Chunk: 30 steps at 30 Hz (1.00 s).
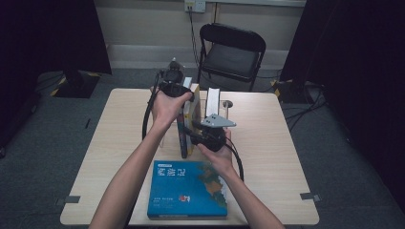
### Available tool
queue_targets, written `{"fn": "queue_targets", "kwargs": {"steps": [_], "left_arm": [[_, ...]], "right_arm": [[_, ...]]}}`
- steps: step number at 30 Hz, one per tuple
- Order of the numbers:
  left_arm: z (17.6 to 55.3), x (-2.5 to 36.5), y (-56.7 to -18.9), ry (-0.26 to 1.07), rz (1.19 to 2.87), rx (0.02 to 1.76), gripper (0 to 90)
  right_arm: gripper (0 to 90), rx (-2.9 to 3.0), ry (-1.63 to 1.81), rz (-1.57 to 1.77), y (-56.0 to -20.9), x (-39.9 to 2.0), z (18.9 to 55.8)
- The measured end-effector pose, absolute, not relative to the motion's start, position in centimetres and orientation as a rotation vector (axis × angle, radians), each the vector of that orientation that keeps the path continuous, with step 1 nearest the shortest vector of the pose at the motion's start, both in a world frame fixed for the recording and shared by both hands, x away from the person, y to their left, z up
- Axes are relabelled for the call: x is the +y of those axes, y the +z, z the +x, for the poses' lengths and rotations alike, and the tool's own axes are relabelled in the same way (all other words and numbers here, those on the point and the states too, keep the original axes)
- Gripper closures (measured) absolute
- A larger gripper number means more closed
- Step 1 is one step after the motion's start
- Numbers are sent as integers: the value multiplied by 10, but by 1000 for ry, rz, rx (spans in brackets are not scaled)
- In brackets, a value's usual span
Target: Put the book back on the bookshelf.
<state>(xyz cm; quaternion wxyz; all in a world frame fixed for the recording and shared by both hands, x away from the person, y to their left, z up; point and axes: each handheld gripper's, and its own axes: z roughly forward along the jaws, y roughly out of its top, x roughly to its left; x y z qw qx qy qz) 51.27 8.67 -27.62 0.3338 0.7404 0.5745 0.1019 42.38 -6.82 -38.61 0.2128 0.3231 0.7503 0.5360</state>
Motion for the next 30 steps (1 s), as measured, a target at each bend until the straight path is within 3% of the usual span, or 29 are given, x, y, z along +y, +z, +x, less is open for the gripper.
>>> {"fn": "queue_targets", "kwargs": {"steps": [8, 20, 30], "left_arm": [[513, 88, -278, 260, 1921, 1520, 469], [508, 88, -277, 279, 1923, 1444, 318], [497, 93, -272, 325, 1899, 1376, 318]], "right_arm": [[611, 2027, 1471, 943, -382, -75, 421], [505, 2086, 1516, 875, -382, -77, 417], [465, 2083, 1538, 858, -378, -81, 417]]}}
